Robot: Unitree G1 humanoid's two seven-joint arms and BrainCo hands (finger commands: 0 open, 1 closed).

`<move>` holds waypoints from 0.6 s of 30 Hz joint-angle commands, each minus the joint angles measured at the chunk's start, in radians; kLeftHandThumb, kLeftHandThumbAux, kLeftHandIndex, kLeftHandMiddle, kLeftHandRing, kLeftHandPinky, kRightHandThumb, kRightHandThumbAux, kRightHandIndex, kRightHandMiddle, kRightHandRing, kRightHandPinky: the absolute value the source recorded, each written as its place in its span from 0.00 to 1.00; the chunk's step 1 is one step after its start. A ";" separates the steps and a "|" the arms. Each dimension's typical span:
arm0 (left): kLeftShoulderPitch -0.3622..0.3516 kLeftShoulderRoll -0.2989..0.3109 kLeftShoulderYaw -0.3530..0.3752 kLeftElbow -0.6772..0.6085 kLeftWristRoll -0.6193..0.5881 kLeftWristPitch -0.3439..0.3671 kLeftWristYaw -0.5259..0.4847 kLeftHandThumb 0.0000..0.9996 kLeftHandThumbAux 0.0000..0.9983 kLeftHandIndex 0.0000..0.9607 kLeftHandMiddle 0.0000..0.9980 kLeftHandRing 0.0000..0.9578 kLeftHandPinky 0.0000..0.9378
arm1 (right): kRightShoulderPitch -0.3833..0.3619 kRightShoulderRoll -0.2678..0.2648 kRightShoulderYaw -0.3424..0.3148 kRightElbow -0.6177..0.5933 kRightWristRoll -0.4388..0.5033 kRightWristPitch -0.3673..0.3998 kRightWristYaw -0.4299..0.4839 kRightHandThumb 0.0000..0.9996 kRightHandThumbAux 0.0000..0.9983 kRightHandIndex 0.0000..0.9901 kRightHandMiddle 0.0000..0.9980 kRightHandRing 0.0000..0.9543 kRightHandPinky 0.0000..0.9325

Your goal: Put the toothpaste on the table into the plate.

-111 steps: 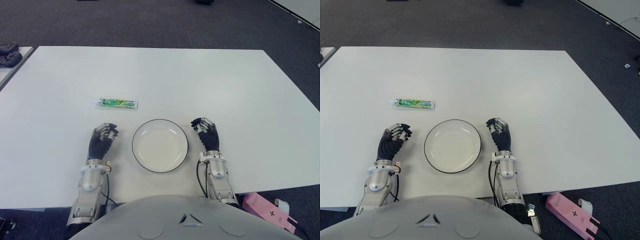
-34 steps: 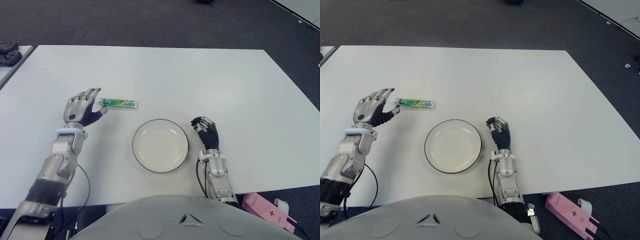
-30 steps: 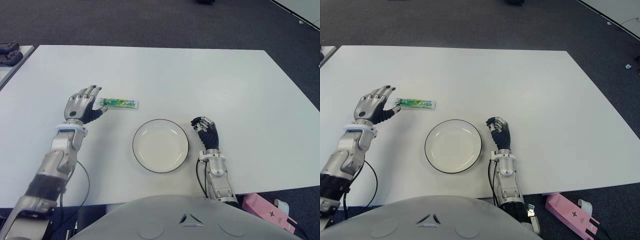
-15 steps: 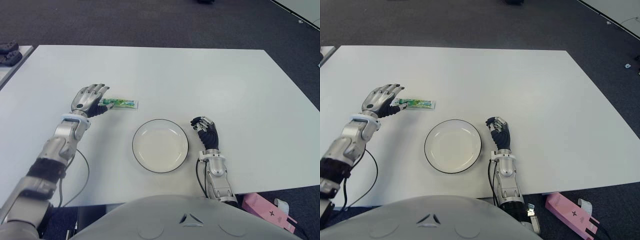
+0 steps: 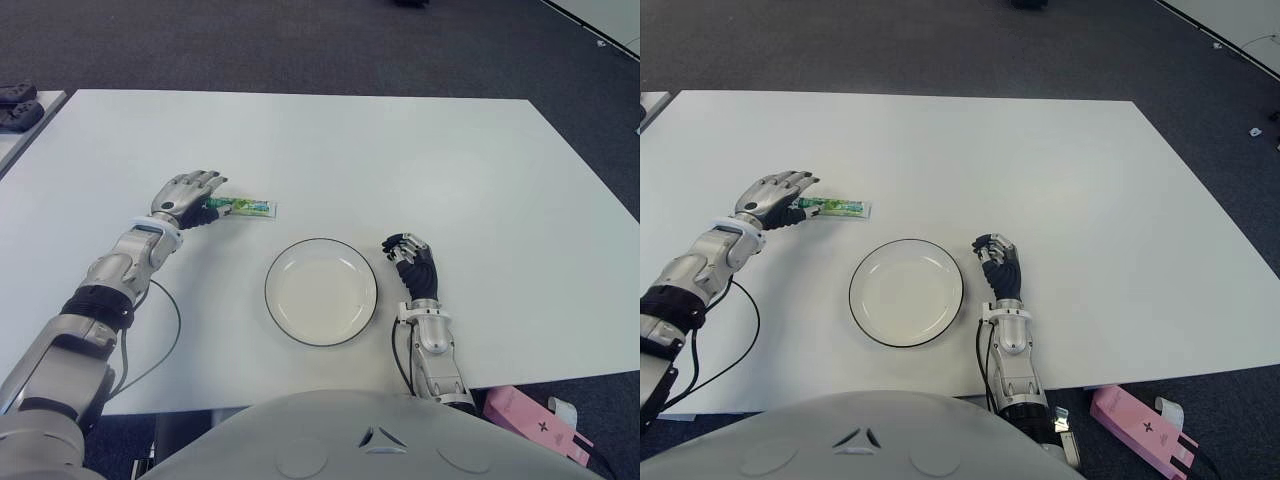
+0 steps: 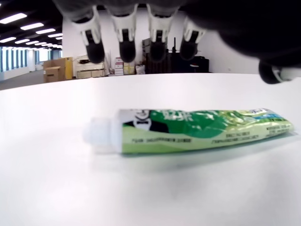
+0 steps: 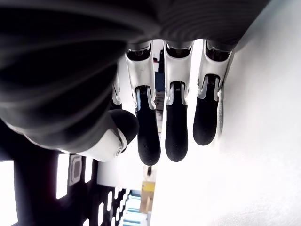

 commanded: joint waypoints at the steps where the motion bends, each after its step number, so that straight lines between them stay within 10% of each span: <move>1: -0.071 -0.004 -0.061 0.114 0.013 -0.062 0.019 0.43 0.07 0.00 0.00 0.00 0.00 | 0.007 0.004 -0.002 0.006 0.000 0.013 -0.006 0.70 0.73 0.43 0.49 0.48 0.47; 18: -0.251 -0.035 -0.249 0.390 0.071 -0.129 0.017 0.45 0.16 0.00 0.00 0.00 0.00 | 0.025 0.011 0.000 -0.015 0.003 0.011 -0.007 0.71 0.73 0.43 0.49 0.49 0.48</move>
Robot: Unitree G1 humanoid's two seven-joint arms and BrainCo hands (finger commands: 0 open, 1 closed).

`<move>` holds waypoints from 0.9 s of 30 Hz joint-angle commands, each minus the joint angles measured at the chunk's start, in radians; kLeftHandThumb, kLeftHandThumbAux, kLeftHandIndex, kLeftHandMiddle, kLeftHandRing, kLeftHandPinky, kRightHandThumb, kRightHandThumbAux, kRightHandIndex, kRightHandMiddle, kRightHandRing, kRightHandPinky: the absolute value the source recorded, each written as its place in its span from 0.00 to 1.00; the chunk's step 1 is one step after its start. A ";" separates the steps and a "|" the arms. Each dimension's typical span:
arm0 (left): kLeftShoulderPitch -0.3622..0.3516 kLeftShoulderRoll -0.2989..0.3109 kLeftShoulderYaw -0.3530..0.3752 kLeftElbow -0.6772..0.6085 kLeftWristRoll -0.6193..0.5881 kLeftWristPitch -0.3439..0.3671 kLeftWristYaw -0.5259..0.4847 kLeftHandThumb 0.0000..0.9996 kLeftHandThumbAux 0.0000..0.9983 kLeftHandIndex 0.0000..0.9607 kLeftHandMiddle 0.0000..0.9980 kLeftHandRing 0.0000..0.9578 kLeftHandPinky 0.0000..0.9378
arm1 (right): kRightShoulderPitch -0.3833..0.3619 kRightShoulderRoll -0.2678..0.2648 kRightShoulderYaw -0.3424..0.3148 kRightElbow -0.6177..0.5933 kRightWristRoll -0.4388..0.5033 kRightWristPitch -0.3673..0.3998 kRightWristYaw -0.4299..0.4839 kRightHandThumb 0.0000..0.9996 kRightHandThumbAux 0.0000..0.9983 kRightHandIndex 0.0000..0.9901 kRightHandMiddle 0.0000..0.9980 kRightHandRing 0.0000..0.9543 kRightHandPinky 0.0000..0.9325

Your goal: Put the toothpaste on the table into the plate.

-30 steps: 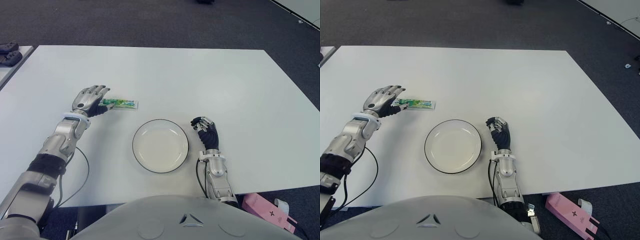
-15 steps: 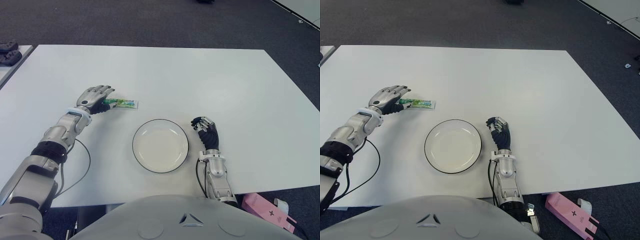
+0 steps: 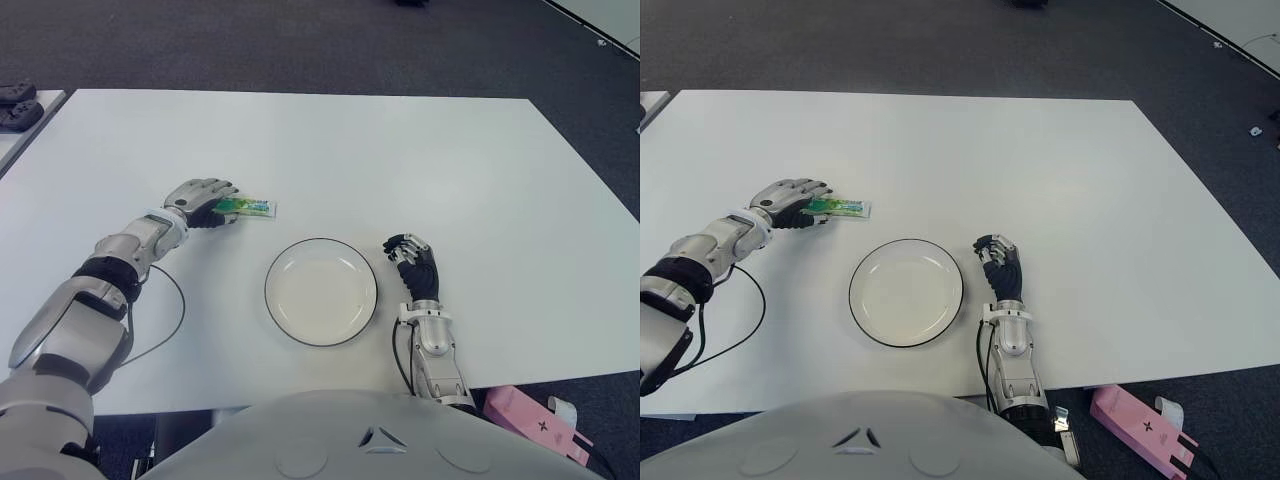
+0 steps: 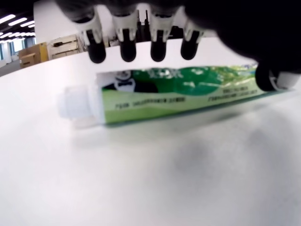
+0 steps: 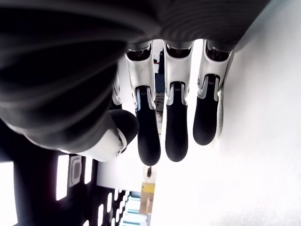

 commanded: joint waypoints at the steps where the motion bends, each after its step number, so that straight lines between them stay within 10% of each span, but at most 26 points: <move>1: -0.040 -0.016 -0.050 0.052 0.023 -0.003 -0.022 0.45 0.16 0.00 0.00 0.00 0.00 | 0.014 0.004 0.000 -0.004 0.004 0.012 0.000 0.71 0.73 0.43 0.49 0.49 0.49; 27: -0.100 -0.032 -0.201 0.201 0.051 0.001 -0.053 0.43 0.17 0.00 0.00 0.00 0.00 | 0.032 -0.002 0.000 -0.027 0.008 0.022 0.009 0.71 0.73 0.43 0.49 0.48 0.48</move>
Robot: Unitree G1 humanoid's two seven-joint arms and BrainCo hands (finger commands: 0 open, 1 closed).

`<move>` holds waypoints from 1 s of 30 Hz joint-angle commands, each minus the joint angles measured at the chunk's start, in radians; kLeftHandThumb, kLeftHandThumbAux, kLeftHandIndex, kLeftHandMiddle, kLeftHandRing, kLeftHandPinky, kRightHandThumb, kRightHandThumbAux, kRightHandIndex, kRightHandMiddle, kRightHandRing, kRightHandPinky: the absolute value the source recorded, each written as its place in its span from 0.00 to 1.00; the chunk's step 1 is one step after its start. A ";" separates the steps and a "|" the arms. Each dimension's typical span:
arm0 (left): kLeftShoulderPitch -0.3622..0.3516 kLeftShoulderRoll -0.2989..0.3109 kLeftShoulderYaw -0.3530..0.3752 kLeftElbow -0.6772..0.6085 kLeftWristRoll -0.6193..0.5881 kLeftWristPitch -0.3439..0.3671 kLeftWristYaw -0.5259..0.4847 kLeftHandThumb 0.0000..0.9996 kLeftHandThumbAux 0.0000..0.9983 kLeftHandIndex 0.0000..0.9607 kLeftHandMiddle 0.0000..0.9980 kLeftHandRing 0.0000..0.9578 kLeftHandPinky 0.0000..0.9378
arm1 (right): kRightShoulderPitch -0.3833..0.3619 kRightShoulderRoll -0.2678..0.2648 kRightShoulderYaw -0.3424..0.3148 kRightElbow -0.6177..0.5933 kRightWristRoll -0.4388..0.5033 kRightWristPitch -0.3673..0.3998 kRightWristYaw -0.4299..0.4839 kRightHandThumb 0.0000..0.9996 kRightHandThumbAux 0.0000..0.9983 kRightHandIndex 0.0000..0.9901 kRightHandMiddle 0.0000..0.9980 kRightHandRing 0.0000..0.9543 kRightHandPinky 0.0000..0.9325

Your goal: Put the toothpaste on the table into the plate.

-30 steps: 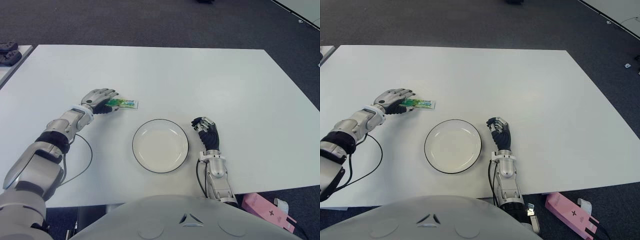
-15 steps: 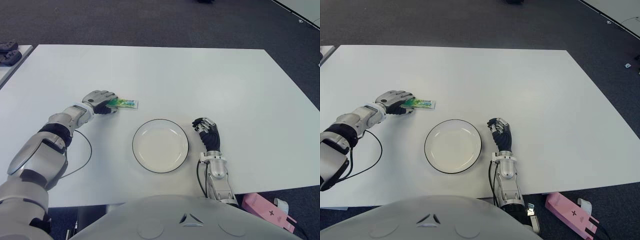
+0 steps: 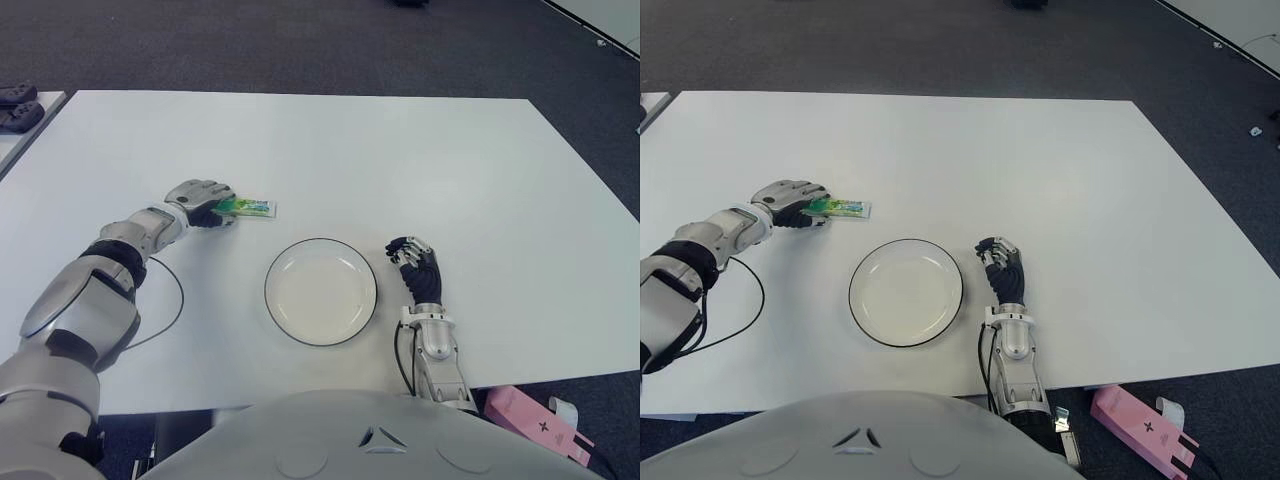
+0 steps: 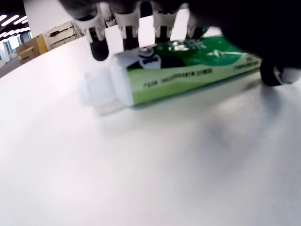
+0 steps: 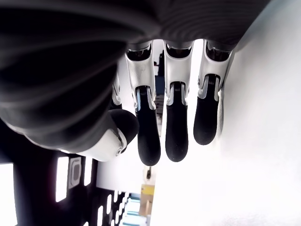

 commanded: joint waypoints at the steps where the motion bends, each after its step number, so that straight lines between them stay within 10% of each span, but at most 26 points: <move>1: 0.010 -0.009 -0.052 0.025 0.037 -0.004 -0.049 0.43 0.17 0.00 0.00 0.00 0.00 | 0.006 0.001 -0.002 0.001 0.008 0.015 0.005 0.71 0.73 0.43 0.49 0.48 0.48; 25: 0.036 -0.003 -0.164 0.048 0.051 0.010 -0.075 0.41 0.22 0.00 0.00 0.00 0.04 | 0.008 -0.010 -0.008 -0.011 0.007 0.023 0.013 0.70 0.73 0.43 0.49 0.49 0.49; 30: 0.042 -0.004 -0.167 0.044 0.039 0.017 -0.089 0.44 0.26 0.00 0.04 0.08 0.22 | 0.010 -0.008 -0.011 -0.013 0.013 0.018 0.013 0.71 0.73 0.43 0.49 0.49 0.49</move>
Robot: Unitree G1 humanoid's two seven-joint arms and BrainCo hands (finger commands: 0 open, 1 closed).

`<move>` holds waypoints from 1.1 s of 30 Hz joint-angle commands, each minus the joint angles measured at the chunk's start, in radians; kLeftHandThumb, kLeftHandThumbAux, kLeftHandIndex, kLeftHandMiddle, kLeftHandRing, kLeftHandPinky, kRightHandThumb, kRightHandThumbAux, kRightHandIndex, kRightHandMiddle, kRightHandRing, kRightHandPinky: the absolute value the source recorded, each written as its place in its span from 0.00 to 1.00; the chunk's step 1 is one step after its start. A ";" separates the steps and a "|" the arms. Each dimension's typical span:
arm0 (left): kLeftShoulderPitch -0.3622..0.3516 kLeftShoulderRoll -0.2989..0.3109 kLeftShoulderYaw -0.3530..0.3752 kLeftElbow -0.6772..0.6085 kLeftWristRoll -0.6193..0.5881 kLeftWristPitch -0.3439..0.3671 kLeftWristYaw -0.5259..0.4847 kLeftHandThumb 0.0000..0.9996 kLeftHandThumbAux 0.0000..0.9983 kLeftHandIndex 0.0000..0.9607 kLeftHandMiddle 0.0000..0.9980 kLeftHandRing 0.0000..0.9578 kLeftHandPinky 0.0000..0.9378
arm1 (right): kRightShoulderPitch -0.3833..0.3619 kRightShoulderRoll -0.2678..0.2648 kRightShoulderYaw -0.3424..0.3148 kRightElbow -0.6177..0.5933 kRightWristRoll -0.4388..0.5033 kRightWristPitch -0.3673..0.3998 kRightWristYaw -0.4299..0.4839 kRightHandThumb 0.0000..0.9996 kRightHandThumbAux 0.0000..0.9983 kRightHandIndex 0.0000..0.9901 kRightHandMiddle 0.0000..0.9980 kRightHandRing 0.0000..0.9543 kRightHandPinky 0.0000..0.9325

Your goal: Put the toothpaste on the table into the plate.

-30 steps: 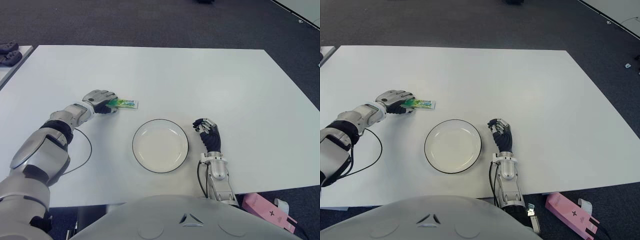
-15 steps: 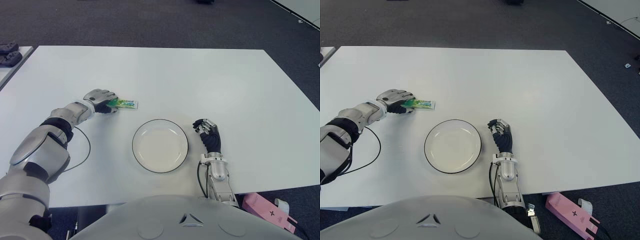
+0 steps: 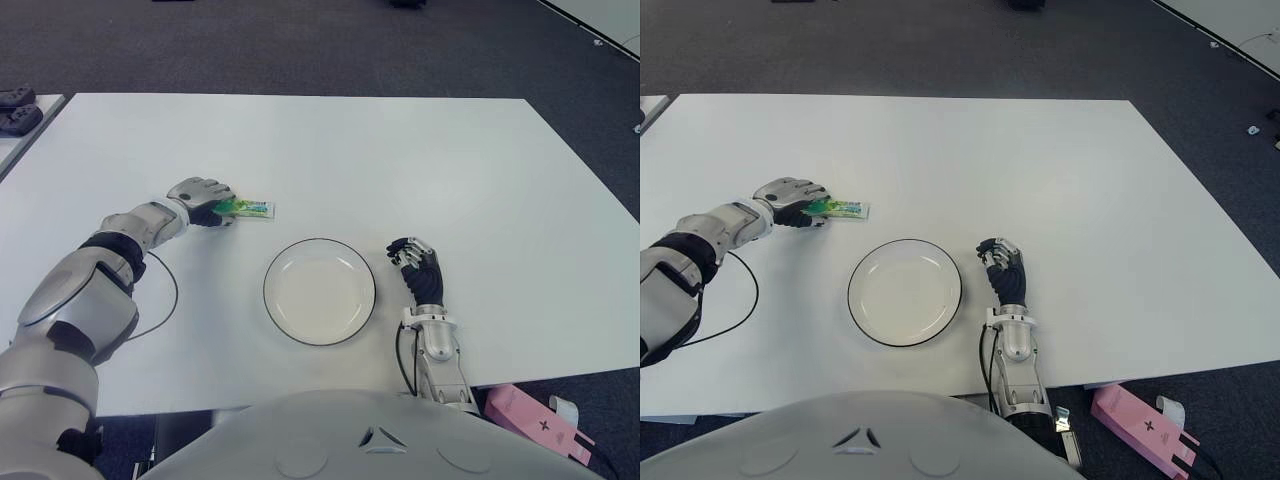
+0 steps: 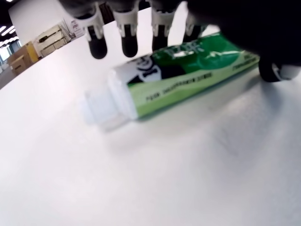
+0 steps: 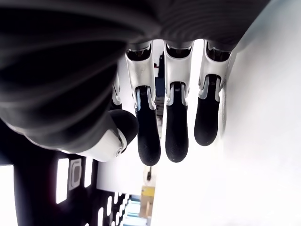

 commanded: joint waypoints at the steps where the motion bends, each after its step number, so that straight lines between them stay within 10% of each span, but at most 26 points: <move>1: 0.078 -0.016 -0.039 0.031 0.035 0.013 -0.078 0.45 0.27 0.00 0.05 0.10 0.24 | 0.002 0.000 -0.005 -0.001 0.013 0.011 0.006 0.71 0.73 0.43 0.49 0.49 0.49; 9: 0.102 -0.017 -0.018 0.036 0.005 0.015 -0.075 0.61 0.34 0.12 0.26 0.35 0.54 | 0.001 0.001 -0.004 -0.004 0.018 0.008 0.008 0.71 0.73 0.43 0.49 0.49 0.50; 22: 0.149 -0.014 0.061 0.051 -0.099 -0.036 -0.072 0.77 0.35 0.54 0.58 0.62 0.65 | -0.004 -0.007 -0.004 0.004 0.014 0.002 0.008 0.70 0.73 0.43 0.49 0.49 0.49; 33: 0.175 -0.029 0.142 0.057 -0.191 -0.027 -0.098 0.78 0.37 0.61 0.73 0.75 0.76 | -0.008 -0.010 -0.004 0.008 0.013 -0.004 0.005 0.71 0.73 0.43 0.49 0.49 0.48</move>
